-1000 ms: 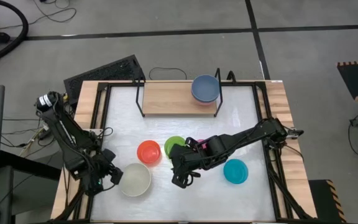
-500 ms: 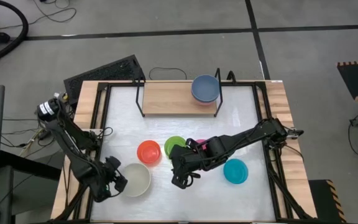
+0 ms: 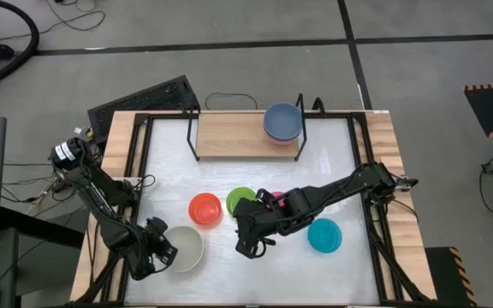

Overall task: Place and stack bowls onto a shelf
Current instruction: Stack the white bowl into the dark blue bowl on the shelf

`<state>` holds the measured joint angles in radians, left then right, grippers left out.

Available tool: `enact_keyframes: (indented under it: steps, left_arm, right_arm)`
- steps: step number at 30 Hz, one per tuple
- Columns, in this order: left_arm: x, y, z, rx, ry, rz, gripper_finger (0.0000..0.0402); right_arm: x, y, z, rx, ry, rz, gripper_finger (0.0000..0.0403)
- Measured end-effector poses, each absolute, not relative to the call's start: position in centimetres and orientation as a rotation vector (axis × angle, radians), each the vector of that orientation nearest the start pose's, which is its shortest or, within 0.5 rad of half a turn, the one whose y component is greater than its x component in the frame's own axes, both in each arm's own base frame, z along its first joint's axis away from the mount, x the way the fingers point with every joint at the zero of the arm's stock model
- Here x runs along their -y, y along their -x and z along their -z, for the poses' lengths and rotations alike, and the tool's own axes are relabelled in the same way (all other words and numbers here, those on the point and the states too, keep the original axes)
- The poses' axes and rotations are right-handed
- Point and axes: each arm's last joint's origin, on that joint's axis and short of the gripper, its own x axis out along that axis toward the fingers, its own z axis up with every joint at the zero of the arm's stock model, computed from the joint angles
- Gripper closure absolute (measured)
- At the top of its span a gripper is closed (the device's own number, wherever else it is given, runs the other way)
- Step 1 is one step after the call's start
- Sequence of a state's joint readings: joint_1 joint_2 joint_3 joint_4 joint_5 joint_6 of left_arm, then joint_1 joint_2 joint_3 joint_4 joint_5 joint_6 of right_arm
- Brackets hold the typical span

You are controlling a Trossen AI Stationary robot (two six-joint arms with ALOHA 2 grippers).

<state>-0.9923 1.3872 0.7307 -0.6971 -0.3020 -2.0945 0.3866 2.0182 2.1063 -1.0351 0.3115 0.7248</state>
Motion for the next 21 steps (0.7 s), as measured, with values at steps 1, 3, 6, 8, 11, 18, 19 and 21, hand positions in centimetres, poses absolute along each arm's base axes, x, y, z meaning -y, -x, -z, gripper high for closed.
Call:
enact_keyframes:
  steps: [1,3,6,8,11,18,19,21]
  left_arm:
    - [18.1,-13.0,-16.8,-1.051,1.001,-0.679,0.0356]
    - [18.0,-13.2,-16.8,-1.002,1.006,-0.685,0.0389]
    - [17.5,-13.8,-17.1,-0.919,1.005,-0.705,0.0397]
    - [17.3,-14.5,-17.7,-0.865,0.989,-0.709,0.04]
    - [16.8,-15.6,-19.1,-0.825,0.927,-0.719,0.0401]
    - [15.6,-17.4,-23.7,-0.778,0.705,-0.751,0.0401]
    - [15.3,-17.5,-24.4,-0.758,0.671,-0.773,0.0401]
    - [14.5,-17.7,-25.6,-0.719,0.615,-0.822,0.0401]
  right_arm:
    - [-15.2,-40.1,-34.6,-0.833,-0.358,0.295,0.0163]
    - [-14.7,-40.2,-34.7,-0.772,-0.391,0.4,0.0163]
    - [-13.7,-40.5,-34.8,-0.696,-0.434,0.52,0.0163]
    - [-13.1,-40.7,-34.8,-0.681,-0.439,0.547,0.0163]
    - [-12.5,-40.9,-34.8,-0.678,-0.448,0.558,0.0163]
    - [-13.3,-40.7,-36.3,-0.619,-0.457,0.524,0.0163]
    - [-13.5,-40.5,-36.8,-0.6,-0.443,0.524,0.0163]
    - [-14.0,-40.2,-37.5,-0.558,-0.394,0.534,0.0163]
